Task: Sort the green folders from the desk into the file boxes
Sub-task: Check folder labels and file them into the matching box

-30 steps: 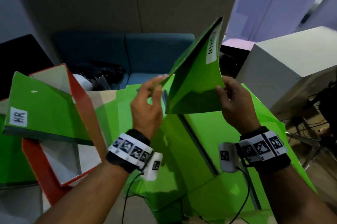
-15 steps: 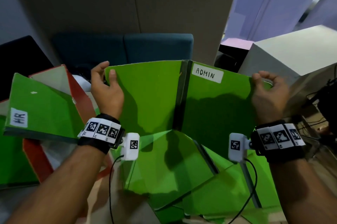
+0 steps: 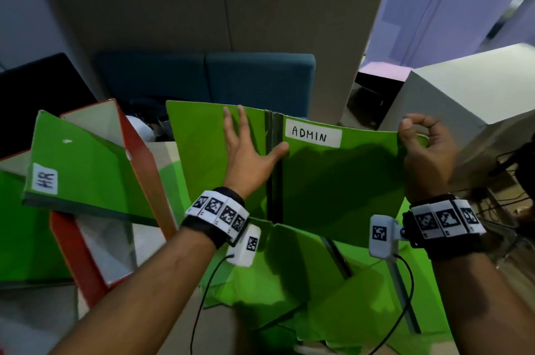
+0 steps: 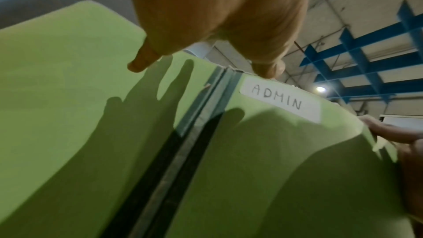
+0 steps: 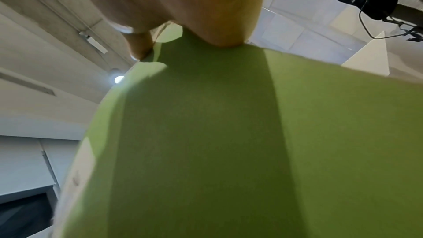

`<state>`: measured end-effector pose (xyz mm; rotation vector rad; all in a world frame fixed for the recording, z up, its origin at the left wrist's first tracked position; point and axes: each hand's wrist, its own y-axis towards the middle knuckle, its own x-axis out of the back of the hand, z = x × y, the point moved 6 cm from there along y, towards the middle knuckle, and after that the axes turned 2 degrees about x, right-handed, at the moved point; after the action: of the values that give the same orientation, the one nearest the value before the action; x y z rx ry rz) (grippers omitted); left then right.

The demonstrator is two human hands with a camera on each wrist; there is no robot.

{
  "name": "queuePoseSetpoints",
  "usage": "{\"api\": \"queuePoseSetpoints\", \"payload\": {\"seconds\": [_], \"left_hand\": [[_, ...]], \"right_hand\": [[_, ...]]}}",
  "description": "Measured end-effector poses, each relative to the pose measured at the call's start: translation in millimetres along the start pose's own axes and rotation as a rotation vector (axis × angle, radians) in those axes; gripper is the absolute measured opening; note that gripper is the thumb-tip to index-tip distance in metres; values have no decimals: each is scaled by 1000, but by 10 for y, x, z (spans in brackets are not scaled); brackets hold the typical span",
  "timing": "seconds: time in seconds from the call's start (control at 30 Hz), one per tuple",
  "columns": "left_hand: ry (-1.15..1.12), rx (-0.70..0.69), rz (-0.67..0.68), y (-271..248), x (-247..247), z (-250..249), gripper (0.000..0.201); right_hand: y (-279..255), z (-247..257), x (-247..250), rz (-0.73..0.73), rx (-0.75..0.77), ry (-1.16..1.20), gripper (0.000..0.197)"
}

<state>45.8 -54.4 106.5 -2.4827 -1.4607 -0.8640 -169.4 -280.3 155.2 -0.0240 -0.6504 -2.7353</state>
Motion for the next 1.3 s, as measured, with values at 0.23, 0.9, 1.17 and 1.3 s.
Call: {"api": "queuePoseSetpoints", "payload": {"seconds": [0.23,0.9,1.17,1.3], "left_hand": [[-84,-113,9,79,-113,-397,53],[-603,724,-189,549,1055,899,61],[-522,440,76,459,691,126,32],[-468,282,209,337,537,-251,40]], "right_hand": [[-33,-122,-57,41,-21,77,21],[-84,-92,-175,7,55,130,16],[-25,-378,-527,339,-84,21,32],[-164,-425,-653,492,-94,6,42]]}}
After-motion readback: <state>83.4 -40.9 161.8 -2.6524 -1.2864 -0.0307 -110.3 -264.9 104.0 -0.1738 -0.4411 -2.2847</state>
